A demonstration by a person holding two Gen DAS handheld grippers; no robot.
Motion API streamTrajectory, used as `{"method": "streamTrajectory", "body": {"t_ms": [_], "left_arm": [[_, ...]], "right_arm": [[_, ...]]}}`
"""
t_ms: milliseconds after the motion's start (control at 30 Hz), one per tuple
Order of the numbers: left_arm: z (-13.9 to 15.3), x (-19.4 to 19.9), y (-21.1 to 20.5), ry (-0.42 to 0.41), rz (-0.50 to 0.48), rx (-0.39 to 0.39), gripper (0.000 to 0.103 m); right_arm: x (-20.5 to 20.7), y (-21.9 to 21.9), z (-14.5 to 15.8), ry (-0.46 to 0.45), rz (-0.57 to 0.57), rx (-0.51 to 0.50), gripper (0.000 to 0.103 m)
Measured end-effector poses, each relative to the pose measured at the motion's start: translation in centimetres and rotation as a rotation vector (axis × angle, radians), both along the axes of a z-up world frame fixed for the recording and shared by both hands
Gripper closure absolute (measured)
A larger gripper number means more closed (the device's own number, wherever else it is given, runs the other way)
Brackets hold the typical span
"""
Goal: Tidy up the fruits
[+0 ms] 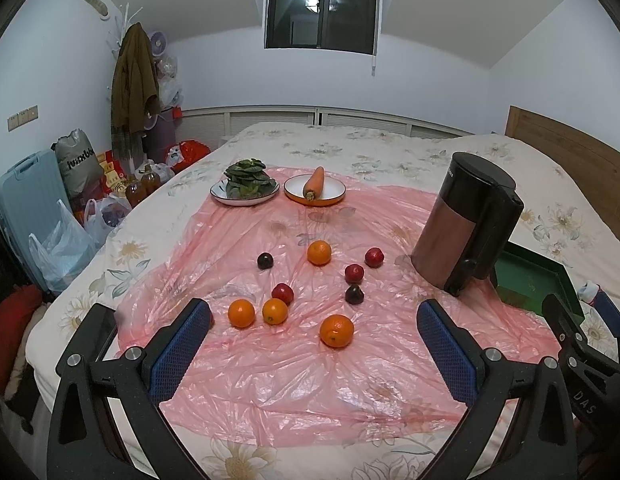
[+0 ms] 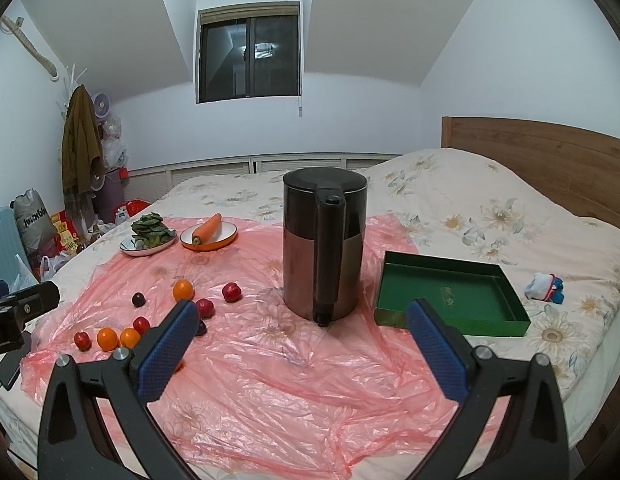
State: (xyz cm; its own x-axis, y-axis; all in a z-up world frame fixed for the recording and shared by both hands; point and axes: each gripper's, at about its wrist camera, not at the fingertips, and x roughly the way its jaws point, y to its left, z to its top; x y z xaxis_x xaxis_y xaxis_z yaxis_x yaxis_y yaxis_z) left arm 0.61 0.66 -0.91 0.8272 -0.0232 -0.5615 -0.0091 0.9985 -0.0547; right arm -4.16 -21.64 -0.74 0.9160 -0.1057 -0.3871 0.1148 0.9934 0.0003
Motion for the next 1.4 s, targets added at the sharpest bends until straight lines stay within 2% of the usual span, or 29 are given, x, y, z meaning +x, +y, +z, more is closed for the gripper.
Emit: {"method": "streamTrajectory", "body": {"t_ms": [567, 767, 900, 1200, 1400], "left_arm": [[-0.7, 0.9, 0.4, 0.022, 0.003, 0.004, 0.001], [-1.7, 2.5, 2.9, 0.048, 0.025, 0.057, 0.001], [-3.2, 4.9, 5.4, 0.106, 0.050, 0.111, 0.001], [-8.0, 10.5, 9.9, 0.246, 0.088, 0.119, 0.001], [-11.1, 13.7, 10.4, 0.332, 0.044, 0.100, 0.008]], "right_arm": [[1.4, 0.6, -0.2, 0.036, 0.011, -0.002, 0.000], [2.7, 1.5, -0.2, 0.072, 0.044, -0.028, 0.000], [5.6, 4.3, -1.4, 0.175, 0.158, -0.131, 0.000], [12.0, 12.6, -5.7, 0.325, 0.458, -0.182, 0.000], [14.6, 16.1, -9.1, 0.417, 0.568, -0.186, 0.000]]}}
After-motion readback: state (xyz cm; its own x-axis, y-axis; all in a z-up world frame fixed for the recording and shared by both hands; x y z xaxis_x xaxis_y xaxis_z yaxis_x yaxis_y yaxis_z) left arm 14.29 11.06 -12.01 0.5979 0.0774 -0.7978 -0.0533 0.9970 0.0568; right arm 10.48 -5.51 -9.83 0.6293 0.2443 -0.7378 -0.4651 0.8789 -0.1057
